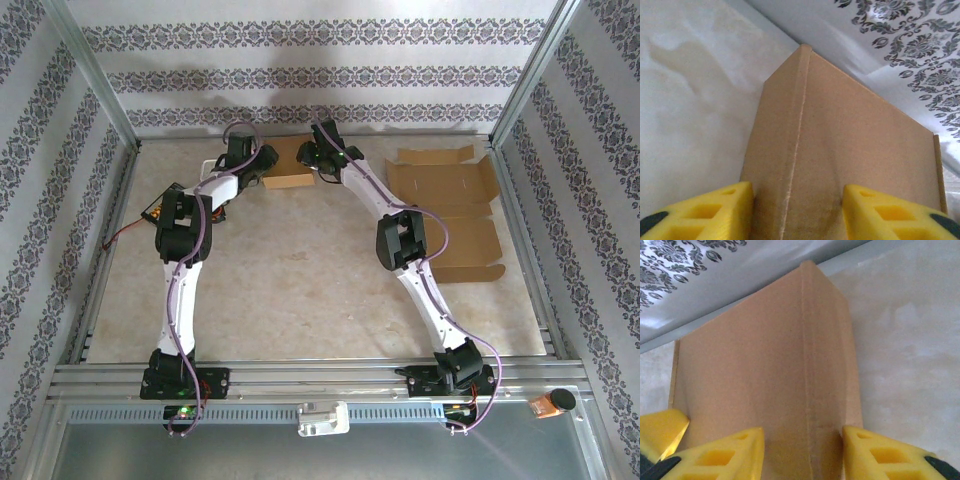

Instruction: Fold the paper box

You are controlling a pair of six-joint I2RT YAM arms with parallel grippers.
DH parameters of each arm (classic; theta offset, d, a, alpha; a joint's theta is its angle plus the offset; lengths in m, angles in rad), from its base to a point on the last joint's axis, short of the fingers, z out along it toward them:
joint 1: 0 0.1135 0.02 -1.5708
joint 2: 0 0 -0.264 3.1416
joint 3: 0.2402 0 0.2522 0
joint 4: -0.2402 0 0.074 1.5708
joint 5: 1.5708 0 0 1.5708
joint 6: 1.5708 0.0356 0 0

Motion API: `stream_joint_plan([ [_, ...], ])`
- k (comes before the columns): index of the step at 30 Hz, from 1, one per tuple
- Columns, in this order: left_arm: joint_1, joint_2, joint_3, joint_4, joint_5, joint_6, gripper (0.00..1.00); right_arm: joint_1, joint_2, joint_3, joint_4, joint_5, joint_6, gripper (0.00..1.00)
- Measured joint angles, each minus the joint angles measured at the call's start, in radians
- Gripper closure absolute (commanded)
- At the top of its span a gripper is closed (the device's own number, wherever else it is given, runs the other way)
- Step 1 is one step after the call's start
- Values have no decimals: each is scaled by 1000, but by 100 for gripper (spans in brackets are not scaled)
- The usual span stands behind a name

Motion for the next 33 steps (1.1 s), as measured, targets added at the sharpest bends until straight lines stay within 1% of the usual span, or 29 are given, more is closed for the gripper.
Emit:
stream_joint_plan([
  [1,0,5,9,-1,8,7,40,-1,0,0,-3,-1,-3,52],
  [2,0,9,19,-5,17,14,37,-2,-3,-3,-3,-3,-6,48],
  [4,0,14,43,-24,35,27,33,-5,-16,-25,-3,-15,-17,34],
  [5,-1,15,57,-44,46,34,31,-6,-27,-40,-8,-26,-29,29],
  [6,-2,15,68,-63,56,39,29,-8,-37,-50,-17,-32,-37,26],
  [9,-8,9,90,-114,69,56,24,-16,-83,-63,-51,-56,-83,22],
  [12,-16,-32,77,-172,60,69,21,-32,-177,-95,-89,-84,-132,20],
  [16,-18,-206,-50,-188,31,80,19,-93,-420,-278,-106,-118,-196,17],
  [20,-21,-472,-237,-122,24,72,19,-211,-705,-546,-99,-132,-266,15],
  [21,-26,-534,-283,-100,27,68,19,-238,-753,-593,-103,-124,-285,14],
  [22,-33,-593,-328,-76,30,64,19,-270,-803,-644,-109,-103,-312,11],
  [24,-66,-702,-426,-32,31,64,19,-323,-858,-707,-128,-39,-373,8],
  [26,-127,-782,-516,-6,30,71,18,-346,-863,-732,-166,32,-443,7],
  [28,-207,-826,-584,-5,30,92,18,-345,-830,-729,-210,85,-504,7],
  [31,-337,-858,-676,-16,40,138,18,-326,-707,-641,-315,135,-573,7],
  [33,-393,-875,-740,-17,53,165,17,-311,-615,-572,-364,158,-600,8],
])
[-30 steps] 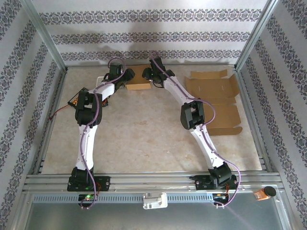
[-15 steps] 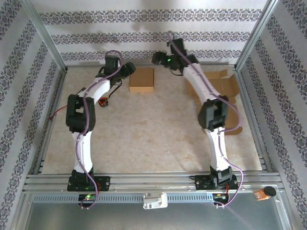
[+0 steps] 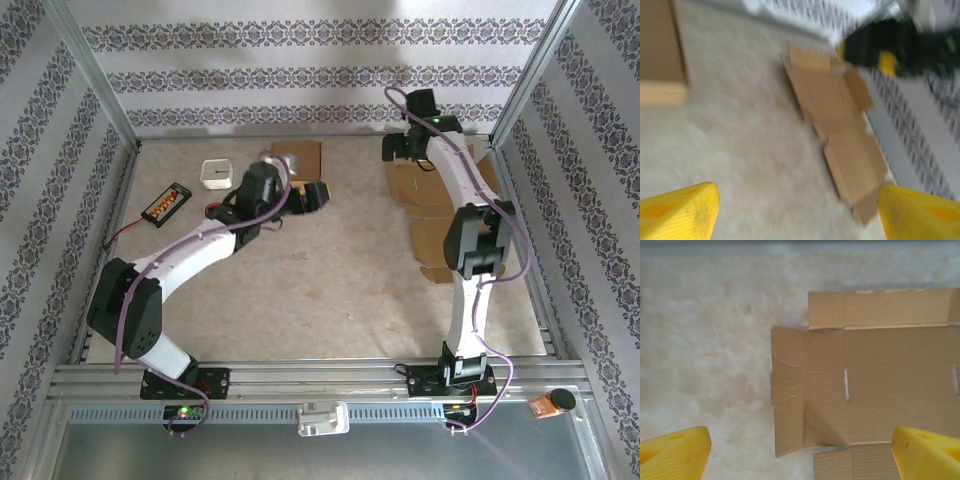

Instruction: Fold the paper box

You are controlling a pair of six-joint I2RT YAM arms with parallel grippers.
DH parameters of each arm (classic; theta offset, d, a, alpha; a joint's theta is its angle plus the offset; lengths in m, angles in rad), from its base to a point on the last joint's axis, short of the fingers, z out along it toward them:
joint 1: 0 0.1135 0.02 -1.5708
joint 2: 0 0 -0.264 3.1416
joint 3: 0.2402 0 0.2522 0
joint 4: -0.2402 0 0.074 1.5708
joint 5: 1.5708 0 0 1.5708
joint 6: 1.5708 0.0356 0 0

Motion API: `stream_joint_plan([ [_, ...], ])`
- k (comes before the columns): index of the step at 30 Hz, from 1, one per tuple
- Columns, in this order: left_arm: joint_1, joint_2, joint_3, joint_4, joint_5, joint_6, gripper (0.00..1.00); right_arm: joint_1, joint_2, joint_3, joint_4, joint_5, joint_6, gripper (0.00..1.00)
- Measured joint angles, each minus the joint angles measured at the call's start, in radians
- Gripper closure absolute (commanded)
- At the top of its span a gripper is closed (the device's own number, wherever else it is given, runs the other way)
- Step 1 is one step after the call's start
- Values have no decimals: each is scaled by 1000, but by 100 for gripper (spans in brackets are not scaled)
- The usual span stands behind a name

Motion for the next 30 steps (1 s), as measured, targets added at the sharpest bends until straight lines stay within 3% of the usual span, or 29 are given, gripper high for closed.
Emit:
stream_joint_plan([
  [7,-29,-93,-179,-33,1,62,12,82,248,194,-138,108,-63,16],
  [21,-26,-186,-193,-77,-118,121,11,94,319,227,-161,230,-130,65],
  [26,-18,-186,-193,-78,-120,108,11,87,319,192,-138,237,-162,100],
  [30,-8,-186,-193,-78,-117,82,11,88,310,148,-114,244,-174,100],
])
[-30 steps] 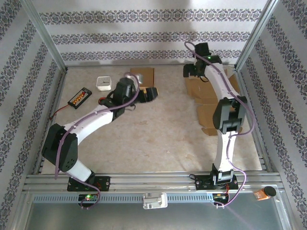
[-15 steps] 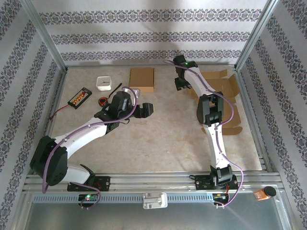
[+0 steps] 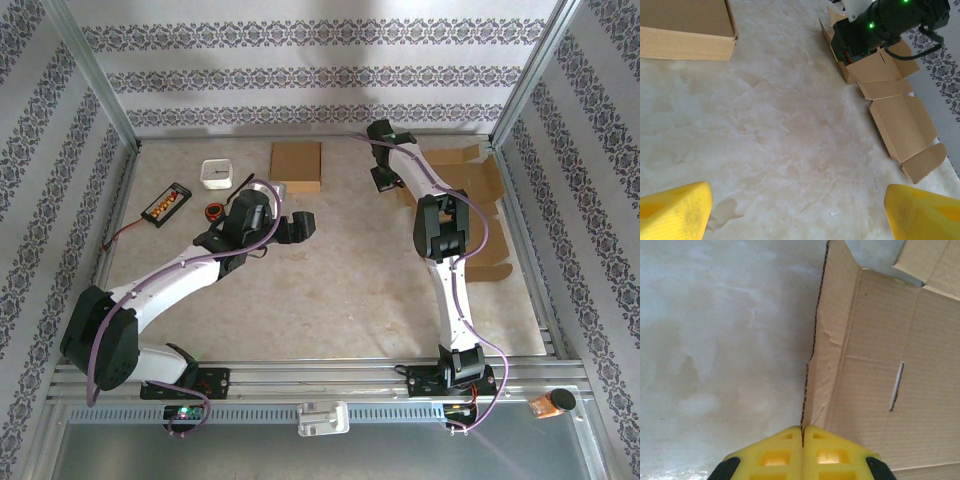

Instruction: Fold the paper box

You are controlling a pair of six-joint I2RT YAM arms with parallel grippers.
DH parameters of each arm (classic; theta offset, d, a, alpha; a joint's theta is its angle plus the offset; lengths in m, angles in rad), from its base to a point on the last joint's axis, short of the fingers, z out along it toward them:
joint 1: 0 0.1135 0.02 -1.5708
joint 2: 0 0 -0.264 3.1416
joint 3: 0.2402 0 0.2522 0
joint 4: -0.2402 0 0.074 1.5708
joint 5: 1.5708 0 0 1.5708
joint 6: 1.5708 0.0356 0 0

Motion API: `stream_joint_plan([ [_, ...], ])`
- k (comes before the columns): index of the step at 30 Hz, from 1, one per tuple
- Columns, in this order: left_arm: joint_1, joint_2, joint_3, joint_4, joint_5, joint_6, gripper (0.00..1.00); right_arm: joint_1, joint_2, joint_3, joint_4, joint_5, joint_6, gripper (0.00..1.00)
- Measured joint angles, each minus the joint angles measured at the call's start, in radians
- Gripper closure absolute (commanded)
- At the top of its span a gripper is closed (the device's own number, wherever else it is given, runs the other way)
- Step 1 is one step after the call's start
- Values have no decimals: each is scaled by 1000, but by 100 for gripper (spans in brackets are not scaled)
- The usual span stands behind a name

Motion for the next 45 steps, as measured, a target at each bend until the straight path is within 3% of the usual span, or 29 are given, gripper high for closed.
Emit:
stream_joint_plan([
  [4,26,0,0,0,0,-56,12,11,-133,-209,89,-6,0,100],
  [8,69,0,-6,5,0,-126,12,72,-411,-558,227,-29,-14,100],
  [14,127,0,-60,3,-13,-197,12,336,-742,-974,411,-85,-63,100],
  [20,162,-4,-70,-19,-43,-215,12,555,-764,-1066,459,-169,-3,99],
  [24,172,-33,-90,-58,-69,-237,12,658,-756,-1056,475,-217,78,72],
  [26,172,-48,-110,-73,-77,-247,13,675,-741,-1025,467,-263,122,65],
  [30,171,-47,-151,-81,-63,-272,16,625,-756,-978,497,-363,172,27],
  [32,172,-29,-166,-79,-43,-293,17,555,-786,-978,531,-417,167,10],
  [33,171,-14,-171,-77,-33,-301,18,500,-800,-975,548,-441,155,7],
  [36,171,40,-175,-68,-4,-314,19,317,-768,-881,520,-493,89,2],
  [39,171,87,-174,-60,28,-310,20,175,-612,-643,418,-500,14,2],
  [43,171,109,-174,-50,57,-286,19,70,-393,-404,320,-488,-53,2],
  [45,172,111,-171,-47,69,-267,17,42,-301,-332,253,-493,-85,7],
])
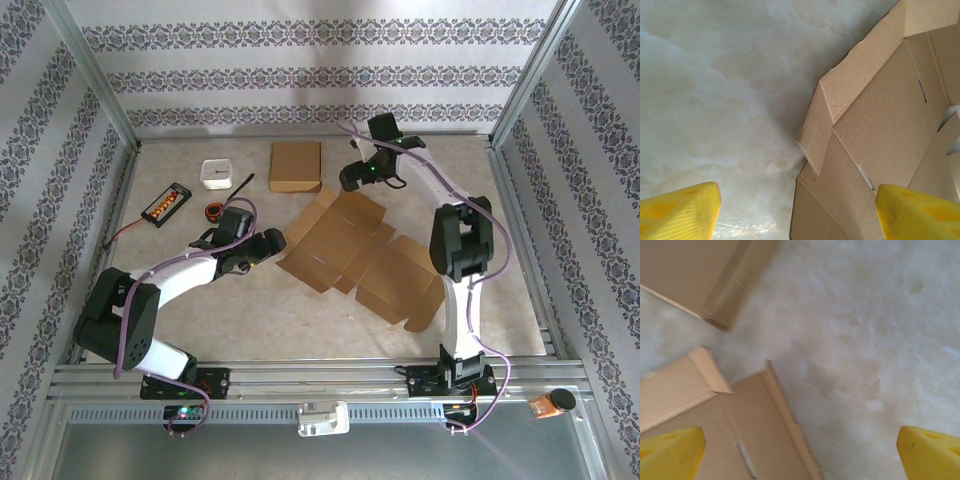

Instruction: Fold the paper box

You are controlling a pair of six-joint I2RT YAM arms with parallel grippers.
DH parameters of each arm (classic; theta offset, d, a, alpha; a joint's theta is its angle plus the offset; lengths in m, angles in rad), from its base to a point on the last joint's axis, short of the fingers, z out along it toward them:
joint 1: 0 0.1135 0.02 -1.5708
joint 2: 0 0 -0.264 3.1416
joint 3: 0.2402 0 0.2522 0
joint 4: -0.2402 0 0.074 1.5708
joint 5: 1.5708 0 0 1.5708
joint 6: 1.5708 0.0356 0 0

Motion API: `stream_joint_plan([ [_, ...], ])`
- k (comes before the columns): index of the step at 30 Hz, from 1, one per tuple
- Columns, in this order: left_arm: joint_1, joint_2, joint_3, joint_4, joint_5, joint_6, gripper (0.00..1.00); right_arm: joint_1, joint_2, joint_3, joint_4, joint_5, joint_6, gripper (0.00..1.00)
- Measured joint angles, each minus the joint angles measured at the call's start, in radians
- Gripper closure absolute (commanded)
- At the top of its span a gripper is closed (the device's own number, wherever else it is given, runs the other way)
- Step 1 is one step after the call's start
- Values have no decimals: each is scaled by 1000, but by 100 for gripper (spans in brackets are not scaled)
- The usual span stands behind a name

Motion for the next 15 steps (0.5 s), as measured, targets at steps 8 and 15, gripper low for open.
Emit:
stream_joint_plan([
  [8,26,74,73,5,87,64,14,-16,138,80,-181,-97,-68,50],
  [15,52,220,198,-22,143,103,31,-18,109,13,-178,-145,-65,70],
])
